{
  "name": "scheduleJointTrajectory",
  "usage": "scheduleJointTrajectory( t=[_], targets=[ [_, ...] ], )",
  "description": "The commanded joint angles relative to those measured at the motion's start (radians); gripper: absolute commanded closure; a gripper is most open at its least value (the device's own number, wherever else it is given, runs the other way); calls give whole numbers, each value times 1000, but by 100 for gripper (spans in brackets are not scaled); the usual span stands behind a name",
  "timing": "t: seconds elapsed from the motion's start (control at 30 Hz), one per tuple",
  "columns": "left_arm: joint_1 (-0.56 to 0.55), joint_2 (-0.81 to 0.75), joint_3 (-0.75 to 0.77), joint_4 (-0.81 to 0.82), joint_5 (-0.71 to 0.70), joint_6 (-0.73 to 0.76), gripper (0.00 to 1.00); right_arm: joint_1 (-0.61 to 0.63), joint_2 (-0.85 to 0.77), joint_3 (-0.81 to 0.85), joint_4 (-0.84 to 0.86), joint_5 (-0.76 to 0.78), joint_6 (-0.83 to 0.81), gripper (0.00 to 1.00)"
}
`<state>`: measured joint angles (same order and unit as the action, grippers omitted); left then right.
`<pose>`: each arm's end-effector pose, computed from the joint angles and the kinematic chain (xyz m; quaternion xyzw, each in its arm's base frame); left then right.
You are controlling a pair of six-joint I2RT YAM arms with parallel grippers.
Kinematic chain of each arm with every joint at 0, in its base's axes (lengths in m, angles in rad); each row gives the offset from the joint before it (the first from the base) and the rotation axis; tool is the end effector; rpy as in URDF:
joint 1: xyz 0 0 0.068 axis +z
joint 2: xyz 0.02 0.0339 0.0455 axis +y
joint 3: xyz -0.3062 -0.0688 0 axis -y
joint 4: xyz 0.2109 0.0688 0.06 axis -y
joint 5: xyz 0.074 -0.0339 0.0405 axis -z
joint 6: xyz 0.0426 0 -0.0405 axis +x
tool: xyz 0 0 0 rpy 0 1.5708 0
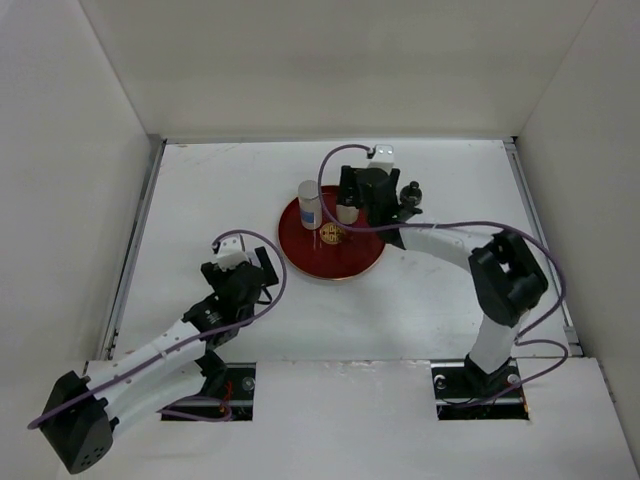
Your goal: Organize the condiment bottles
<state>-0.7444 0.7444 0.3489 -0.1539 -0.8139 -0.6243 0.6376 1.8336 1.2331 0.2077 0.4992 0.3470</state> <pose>0.0950 -0.0454 0.2412 -0.1450 0.8113 -0.0162 0.5661 0.3419 0.2279 0.2969 0.0191 0.8171 0.0734 0.5715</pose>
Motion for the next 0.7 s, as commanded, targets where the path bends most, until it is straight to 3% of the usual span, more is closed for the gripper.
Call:
scheduleJointTrajectory(
  t=[0.0,0.37,0.43,0.57,0.67],
  targets=[
    [7,48,38,70,27,17,3,10,-193,-61,85,19,3,0],
    [66,275,56,237,-7,44,19,-28,-508,-283,104,-5,-25,0],
    [73,320,67,273,-7,58,30,-45,-551,-320,107,-25,-14,0],
    [57,328,104,307,-16,90,64,-49,-623,-382,111,-31,-14,0],
    [12,282,171,294,-27,127,72,-83,-672,-423,113,-34,-5,0]
  ],
)
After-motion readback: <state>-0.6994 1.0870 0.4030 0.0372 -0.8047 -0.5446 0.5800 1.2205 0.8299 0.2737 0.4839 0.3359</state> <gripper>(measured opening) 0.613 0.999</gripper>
